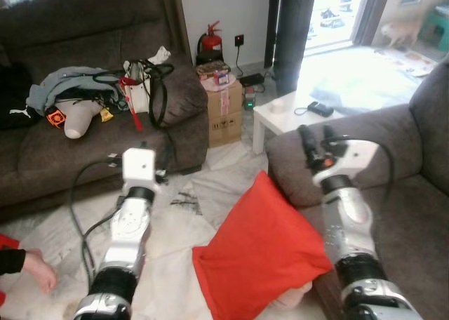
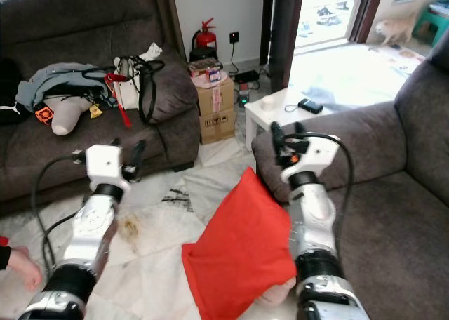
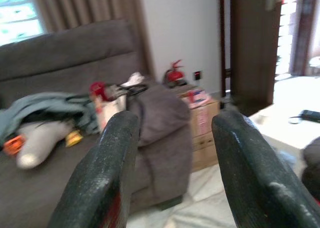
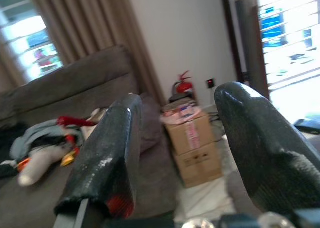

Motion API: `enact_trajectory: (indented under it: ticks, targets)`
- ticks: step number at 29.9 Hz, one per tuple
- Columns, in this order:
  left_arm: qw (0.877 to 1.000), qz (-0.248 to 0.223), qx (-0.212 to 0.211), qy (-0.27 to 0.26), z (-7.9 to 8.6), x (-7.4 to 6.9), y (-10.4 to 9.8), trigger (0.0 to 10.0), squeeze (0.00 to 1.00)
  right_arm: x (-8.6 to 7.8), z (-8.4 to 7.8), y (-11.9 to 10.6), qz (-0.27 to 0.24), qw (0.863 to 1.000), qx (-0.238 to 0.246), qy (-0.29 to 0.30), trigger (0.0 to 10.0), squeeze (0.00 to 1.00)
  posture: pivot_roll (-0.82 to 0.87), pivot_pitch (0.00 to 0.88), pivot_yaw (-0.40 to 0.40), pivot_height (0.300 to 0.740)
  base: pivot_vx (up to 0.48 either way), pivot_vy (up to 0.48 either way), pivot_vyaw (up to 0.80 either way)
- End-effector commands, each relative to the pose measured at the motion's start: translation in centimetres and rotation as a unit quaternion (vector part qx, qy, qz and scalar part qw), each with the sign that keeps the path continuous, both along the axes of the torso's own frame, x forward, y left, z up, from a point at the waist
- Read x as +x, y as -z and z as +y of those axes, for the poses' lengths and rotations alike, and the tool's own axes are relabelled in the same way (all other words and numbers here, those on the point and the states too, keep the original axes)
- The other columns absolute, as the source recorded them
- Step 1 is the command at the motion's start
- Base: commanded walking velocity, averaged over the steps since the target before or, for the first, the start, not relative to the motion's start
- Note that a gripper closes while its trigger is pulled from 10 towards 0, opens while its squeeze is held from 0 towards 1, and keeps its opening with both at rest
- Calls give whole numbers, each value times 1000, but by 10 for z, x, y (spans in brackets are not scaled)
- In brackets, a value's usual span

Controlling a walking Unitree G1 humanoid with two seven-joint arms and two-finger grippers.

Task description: Move the pillow to the sofa from floor

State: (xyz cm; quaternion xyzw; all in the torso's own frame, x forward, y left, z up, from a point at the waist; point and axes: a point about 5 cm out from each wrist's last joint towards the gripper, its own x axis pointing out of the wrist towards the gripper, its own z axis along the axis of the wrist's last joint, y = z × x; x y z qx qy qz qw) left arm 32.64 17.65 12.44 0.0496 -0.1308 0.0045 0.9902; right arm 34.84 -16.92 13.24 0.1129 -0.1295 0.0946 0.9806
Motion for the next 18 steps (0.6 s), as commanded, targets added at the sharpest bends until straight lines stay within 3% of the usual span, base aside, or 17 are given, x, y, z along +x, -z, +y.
enact_trajectory:
  ticks: [1,7,11,15,18]
  targets:
    - [1000,-9,4,-14,10,-4,-6,10000,0,0,7,2,4,1000,-2,-15,10000,0,68,0,26,740,0,0,0]
    - [999,-17,0,-45,23,-21,-9,10000,0,-1,25,-4,-14,998,-22,-52,10000,0,83,0,3,740,0,0,0]
    - [999,0,3,-49,25,-30,2,10000,0,-9,33,-4,-25,996,-31,-74,10000,0,53,0,8,740,0,0,0]
    - [998,31,17,-51,30,-36,17,10000,0,-18,22,4,-18,997,-37,-59,10000,0,28,0,25,740,0,0,0]
    - [997,49,19,-63,42,-42,22,10000,0,-24,7,14,1,998,-44,-43,10000,0,21,0,33,740,0,0,0]
